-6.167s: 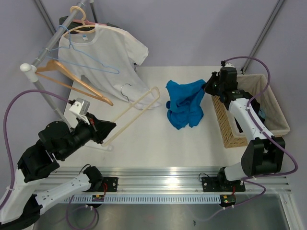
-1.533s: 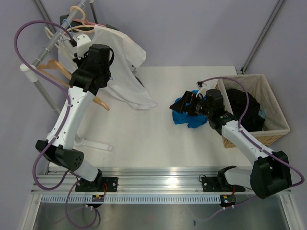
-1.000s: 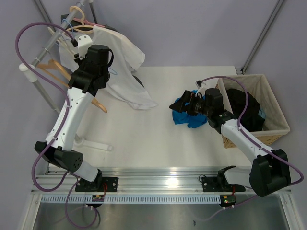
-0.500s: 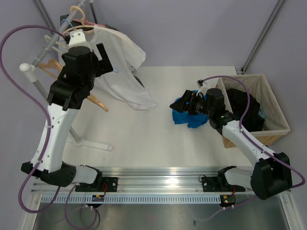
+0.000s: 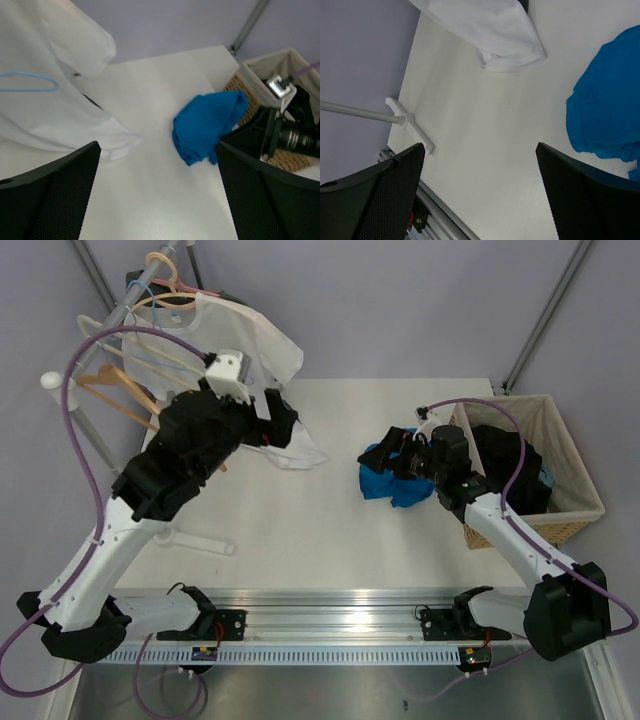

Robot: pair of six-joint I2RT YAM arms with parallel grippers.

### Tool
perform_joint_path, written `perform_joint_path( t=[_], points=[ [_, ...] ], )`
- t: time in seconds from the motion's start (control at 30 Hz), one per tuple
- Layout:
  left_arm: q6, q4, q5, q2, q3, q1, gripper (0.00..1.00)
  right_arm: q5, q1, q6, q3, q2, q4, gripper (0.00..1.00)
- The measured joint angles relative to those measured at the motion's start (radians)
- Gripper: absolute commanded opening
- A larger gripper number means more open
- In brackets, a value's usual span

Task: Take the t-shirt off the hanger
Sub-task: Place the hanger at the clothesline, then pick up the T-shirt from the center of the board.

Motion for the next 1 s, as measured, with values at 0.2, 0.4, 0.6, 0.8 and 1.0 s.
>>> perform_joint_path(
  t=[0.2,0.4,0.6,0.8,1.0],
  points=[
    [-0.052,0.209,0.003,-0.093,-0.430,-0.124,0.99,0.163,0.001,0.000,-0.001,-0.050,-0.054,1.00],
    [-0.109,0.383,-0.022,-0.216,-0.763,-0.192,0.99,0.316,0.002,0.013,-0.003,-0.024,-0.090,1.00],
    [-0.107,0.535,-0.048,-0.255,-0.863,-0.206,0.99,0.506,0.002,0.014,0.035,0.172,-0.150,0.99],
    [-0.078,0.636,-0.037,-0.259,-0.979,-0.212,0.99,0.658,0.002,0.013,0.091,0.343,-0.221,1.00],
    [-0.035,0.704,-0.059,-0.251,-1.019,-0.212,0.99,0.737,-0.002,0.012,0.161,0.448,-0.261,0.99]
  ],
)
